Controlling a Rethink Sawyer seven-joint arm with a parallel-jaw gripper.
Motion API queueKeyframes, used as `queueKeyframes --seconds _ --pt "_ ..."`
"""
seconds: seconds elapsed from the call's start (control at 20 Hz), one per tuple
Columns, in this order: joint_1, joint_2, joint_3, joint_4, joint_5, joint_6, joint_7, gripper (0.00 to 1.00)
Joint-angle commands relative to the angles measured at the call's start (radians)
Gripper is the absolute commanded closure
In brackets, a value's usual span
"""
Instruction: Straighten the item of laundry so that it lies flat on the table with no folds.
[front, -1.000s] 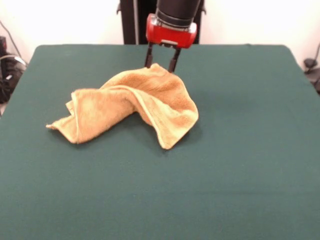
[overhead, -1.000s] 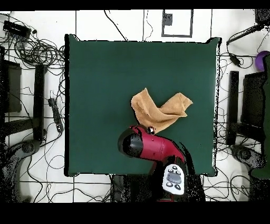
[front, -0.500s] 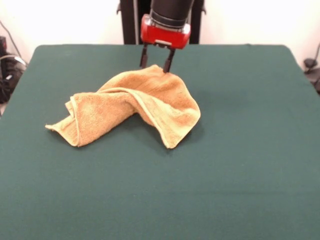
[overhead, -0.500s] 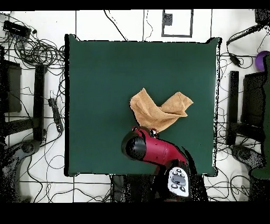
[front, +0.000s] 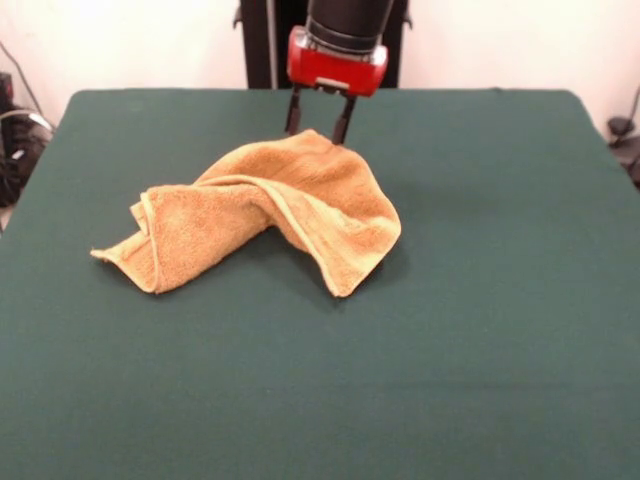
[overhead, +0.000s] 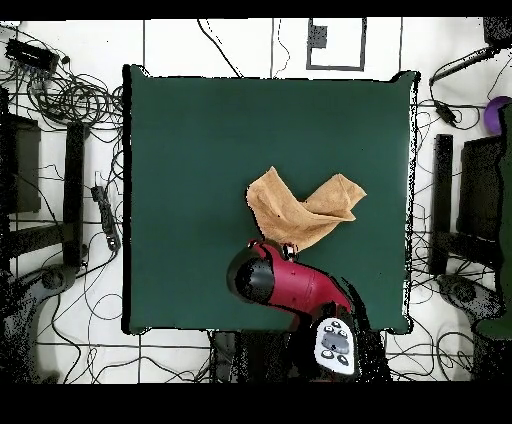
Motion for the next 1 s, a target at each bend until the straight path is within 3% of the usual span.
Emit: queueKeyframes --seconds 0.05,0.65,0.9,0.95,1.0 --pt "0.002 0.049 0.148 0.054 0.076 -0.067 0.276 0.0" --pt "-0.039 0.207 0.183 0.015 0.082 -0.175 0.283 0.0" --pt "-0.039 0.232 0.182 0.015 0.089 -0.202 0.288 0.0" --pt "-0.022 0.233 0.164 0.013 0.098 -0.206 0.289 1.0" --pt "-0.017 0.232 0.16 0.016 0.106 -0.21 0.297 1.0"
